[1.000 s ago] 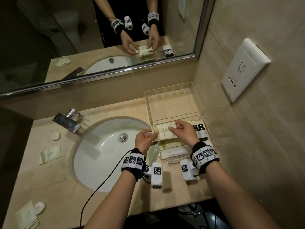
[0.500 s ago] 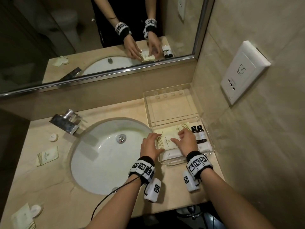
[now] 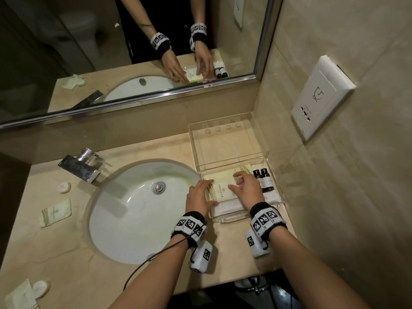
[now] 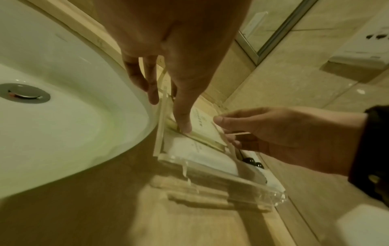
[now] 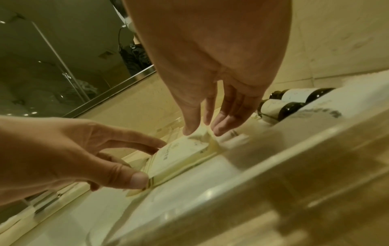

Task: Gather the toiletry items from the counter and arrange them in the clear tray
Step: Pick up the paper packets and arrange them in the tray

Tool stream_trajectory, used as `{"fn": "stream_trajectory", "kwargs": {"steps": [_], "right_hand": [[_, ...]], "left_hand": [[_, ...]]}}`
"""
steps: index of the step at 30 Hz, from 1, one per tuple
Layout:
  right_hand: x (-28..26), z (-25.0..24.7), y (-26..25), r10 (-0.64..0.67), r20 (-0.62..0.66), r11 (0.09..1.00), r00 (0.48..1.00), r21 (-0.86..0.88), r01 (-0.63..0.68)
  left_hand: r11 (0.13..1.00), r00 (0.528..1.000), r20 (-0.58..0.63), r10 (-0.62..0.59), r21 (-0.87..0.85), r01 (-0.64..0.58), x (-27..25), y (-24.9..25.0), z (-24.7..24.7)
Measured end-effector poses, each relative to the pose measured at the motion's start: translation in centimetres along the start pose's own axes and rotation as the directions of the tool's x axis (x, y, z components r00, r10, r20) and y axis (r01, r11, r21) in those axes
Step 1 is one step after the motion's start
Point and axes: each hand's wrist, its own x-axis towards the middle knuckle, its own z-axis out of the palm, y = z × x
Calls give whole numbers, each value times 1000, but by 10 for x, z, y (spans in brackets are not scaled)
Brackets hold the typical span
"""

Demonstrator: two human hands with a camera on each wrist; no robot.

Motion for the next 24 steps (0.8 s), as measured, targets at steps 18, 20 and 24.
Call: {"fn": "stream_trajectory", "kwargs": {"steps": [18, 20, 24], "right_hand": [[-8, 18, -49, 74, -87, 960, 993, -265, -95], [-9, 18, -46, 222, -18, 902, 975, -375, -213], [-7, 17, -38, 284, 7, 909, 959, -319, -267]], "left_hand": [[942, 981, -134, -141, -323, 91, -28, -53, -74], [943, 983, -123, -135, -320, 90, -31, -56, -76], [953, 992, -93, -84, -300, 52, -31, -47, -73]]}}
